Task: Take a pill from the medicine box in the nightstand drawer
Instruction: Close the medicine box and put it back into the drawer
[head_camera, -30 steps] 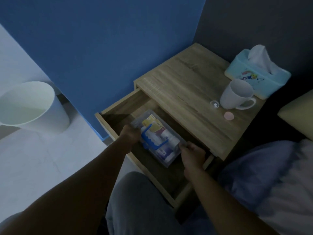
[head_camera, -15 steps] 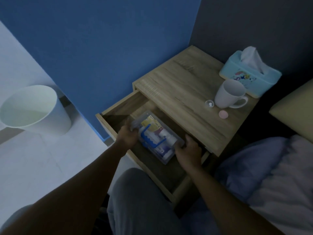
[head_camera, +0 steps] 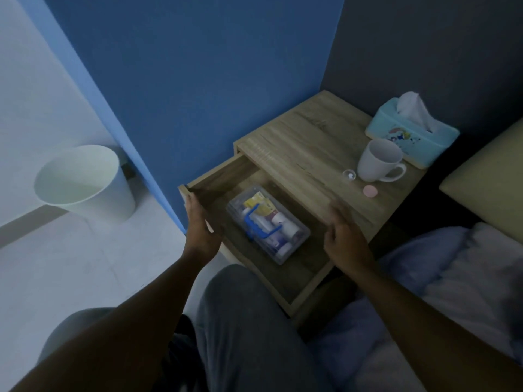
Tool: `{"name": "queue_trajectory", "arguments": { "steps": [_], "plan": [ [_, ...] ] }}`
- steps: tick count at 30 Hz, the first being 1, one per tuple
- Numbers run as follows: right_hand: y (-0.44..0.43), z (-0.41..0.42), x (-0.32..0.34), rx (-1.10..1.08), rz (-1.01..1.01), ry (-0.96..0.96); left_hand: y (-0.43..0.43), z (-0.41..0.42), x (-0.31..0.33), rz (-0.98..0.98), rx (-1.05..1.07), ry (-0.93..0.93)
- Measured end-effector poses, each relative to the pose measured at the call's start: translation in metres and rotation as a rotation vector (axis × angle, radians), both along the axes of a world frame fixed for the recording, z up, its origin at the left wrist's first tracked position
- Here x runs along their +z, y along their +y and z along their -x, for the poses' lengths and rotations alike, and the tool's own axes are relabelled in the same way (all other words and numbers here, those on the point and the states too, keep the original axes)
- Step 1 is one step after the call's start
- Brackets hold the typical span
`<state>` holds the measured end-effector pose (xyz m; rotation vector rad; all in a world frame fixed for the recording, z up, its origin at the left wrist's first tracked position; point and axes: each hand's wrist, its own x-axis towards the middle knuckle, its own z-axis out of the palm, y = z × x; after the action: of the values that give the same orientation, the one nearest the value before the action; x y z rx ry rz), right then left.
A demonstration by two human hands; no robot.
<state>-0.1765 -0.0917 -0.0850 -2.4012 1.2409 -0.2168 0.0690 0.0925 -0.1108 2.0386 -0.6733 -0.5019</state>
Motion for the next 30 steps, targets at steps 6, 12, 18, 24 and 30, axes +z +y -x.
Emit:
{"name": "queue_trajectory", "arguments": {
  "steps": [6, 12, 18, 24, 30],
  "plan": [
    [-0.015, 0.034, -0.026, 0.119, 0.092, 0.165, 0.005, 0.007, -0.034, -0.047, 0.089, 0.273],
    [-0.012, 0.034, -0.041, 0.068, 0.112, 0.117, -0.002, 0.008, -0.054, -0.049, 0.034, 0.341],
    [-0.014, 0.032, -0.048, 0.024, 0.129, 0.014, -0.037, 0.012, -0.06, -0.019, 0.025, 0.372],
    [-0.018, 0.034, -0.059, 0.008, 0.127, -0.019, -0.083, 0.016, -0.065, 0.029, -0.037, 0.433],
    [-0.016, 0.032, -0.057, -0.011, 0.121, -0.087, -0.125, 0.018, -0.07, 0.055, -0.059, 0.506]
  ]
}}
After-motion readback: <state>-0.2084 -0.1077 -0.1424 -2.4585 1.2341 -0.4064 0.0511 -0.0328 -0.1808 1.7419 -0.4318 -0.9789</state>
